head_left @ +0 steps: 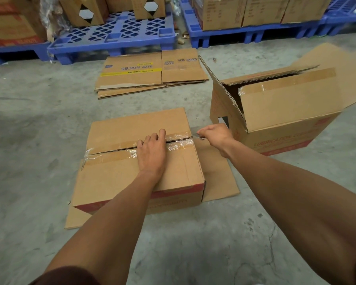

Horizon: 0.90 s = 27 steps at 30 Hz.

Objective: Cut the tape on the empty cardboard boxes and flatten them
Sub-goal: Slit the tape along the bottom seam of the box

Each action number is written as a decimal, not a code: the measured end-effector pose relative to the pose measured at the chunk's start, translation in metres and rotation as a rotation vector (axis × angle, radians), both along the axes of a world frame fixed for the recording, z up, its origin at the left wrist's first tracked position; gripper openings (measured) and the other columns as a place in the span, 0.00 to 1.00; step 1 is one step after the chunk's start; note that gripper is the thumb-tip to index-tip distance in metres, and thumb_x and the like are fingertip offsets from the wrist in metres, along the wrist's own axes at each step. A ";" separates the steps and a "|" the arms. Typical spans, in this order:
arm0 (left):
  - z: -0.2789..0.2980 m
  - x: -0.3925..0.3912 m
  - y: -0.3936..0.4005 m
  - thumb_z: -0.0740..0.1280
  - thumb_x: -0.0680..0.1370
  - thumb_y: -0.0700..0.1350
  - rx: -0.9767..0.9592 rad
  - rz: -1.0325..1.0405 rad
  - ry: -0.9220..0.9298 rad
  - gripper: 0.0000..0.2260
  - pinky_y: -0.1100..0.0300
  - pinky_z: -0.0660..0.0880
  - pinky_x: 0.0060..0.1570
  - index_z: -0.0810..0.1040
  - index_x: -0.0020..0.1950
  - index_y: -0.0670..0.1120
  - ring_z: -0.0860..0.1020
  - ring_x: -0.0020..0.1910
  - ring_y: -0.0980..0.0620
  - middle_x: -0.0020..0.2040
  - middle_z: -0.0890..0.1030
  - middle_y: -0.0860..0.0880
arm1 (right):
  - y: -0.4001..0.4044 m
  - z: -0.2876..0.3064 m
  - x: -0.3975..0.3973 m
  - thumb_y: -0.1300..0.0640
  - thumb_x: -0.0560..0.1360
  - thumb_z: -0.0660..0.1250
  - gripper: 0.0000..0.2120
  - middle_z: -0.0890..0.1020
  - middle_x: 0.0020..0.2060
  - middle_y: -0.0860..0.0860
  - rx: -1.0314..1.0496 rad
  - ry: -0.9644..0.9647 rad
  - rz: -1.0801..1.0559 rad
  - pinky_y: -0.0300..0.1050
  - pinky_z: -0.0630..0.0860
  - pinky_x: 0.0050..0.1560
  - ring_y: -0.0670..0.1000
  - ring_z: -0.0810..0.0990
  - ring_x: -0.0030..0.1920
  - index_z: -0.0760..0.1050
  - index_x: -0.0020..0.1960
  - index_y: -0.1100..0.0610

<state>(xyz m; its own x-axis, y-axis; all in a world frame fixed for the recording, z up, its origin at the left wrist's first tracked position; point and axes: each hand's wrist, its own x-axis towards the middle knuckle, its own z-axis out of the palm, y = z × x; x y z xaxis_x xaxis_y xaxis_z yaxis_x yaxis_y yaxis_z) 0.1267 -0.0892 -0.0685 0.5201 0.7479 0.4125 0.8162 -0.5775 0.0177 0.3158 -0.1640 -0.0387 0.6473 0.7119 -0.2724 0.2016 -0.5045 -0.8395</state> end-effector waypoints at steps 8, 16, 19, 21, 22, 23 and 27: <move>-0.006 0.003 0.001 0.70 0.76 0.43 0.130 -0.367 0.010 0.04 0.53 0.73 0.35 0.80 0.43 0.42 0.78 0.37 0.42 0.38 0.79 0.44 | -0.001 0.019 -0.014 0.49 0.75 0.71 0.11 0.84 0.48 0.47 0.133 0.288 -0.048 0.37 0.66 0.35 0.44 0.69 0.34 0.84 0.54 0.51; -0.003 -0.001 -0.012 0.59 0.82 0.49 0.117 -0.309 0.142 0.12 0.51 0.72 0.45 0.80 0.54 0.46 0.77 0.50 0.47 0.51 0.79 0.47 | 0.026 0.034 -0.026 0.56 0.80 0.65 0.10 0.83 0.49 0.48 -0.046 -0.172 -0.124 0.41 0.71 0.40 0.51 0.78 0.45 0.84 0.48 0.48; -0.006 -0.002 -0.013 0.55 0.83 0.51 0.102 -0.283 0.160 0.15 0.50 0.69 0.47 0.78 0.60 0.46 0.76 0.52 0.49 0.55 0.77 0.49 | 0.001 0.020 -0.016 0.55 0.81 0.63 0.10 0.80 0.53 0.50 -0.213 -0.291 -0.108 0.42 0.71 0.39 0.52 0.75 0.44 0.83 0.55 0.48; -0.006 -0.004 -0.014 0.55 0.82 0.50 0.122 -0.287 0.156 0.16 0.50 0.69 0.46 0.78 0.59 0.45 0.76 0.50 0.49 0.54 0.77 0.49 | -0.005 0.015 -0.012 0.56 0.80 0.65 0.09 0.79 0.51 0.48 -0.182 -0.243 -0.050 0.45 0.77 0.46 0.52 0.76 0.47 0.83 0.54 0.48; -0.006 -0.005 -0.014 0.55 0.82 0.50 0.126 -0.290 0.157 0.16 0.50 0.69 0.46 0.78 0.59 0.45 0.76 0.49 0.49 0.54 0.77 0.49 | -0.006 0.014 -0.011 0.57 0.80 0.65 0.09 0.79 0.50 0.47 -0.157 -0.220 -0.031 0.46 0.78 0.49 0.52 0.77 0.48 0.83 0.53 0.48; -0.006 -0.005 -0.014 0.55 0.82 0.50 0.123 -0.292 0.160 0.16 0.50 0.69 0.46 0.78 0.59 0.45 0.76 0.49 0.49 0.54 0.77 0.49 | -0.006 0.012 -0.011 0.56 0.79 0.66 0.08 0.81 0.50 0.46 -0.136 -0.207 -0.029 0.46 0.79 0.52 0.52 0.78 0.50 0.84 0.52 0.48; -0.003 -0.005 -0.016 0.53 0.83 0.50 0.092 -0.286 0.180 0.17 0.50 0.69 0.47 0.77 0.60 0.45 0.76 0.49 0.49 0.54 0.77 0.49 | -0.001 0.007 -0.012 0.53 0.79 0.67 0.07 0.84 0.51 0.47 -0.094 -0.168 -0.072 0.47 0.79 0.52 0.52 0.79 0.53 0.84 0.48 0.47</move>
